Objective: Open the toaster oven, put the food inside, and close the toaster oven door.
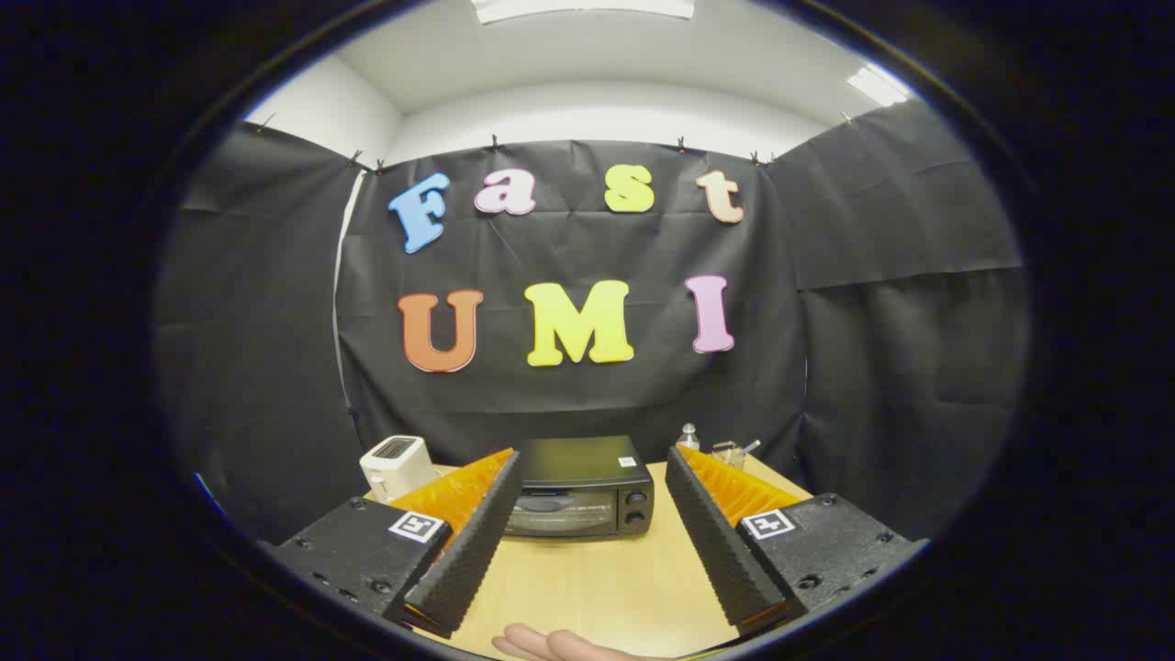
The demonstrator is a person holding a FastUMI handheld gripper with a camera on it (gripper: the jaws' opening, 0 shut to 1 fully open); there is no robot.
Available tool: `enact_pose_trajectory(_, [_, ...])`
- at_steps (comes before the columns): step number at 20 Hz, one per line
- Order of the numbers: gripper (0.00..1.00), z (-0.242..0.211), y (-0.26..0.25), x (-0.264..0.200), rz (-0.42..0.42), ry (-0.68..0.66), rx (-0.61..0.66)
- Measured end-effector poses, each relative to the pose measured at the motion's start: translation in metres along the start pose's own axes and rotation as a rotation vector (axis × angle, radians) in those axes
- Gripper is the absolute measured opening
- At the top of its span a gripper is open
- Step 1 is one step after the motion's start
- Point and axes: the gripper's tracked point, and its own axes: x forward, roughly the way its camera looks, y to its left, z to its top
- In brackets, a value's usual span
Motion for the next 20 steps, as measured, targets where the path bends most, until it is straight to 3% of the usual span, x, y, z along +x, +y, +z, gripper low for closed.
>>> enact_pose_trajectory(9, [1.00,-0.006,0.024,-0.017,0.043,-0.007,-0.034])
enact_pose_trajectory(20, [1.00,-0.035,0.027,0.023,0.009,0.057,-0.051])
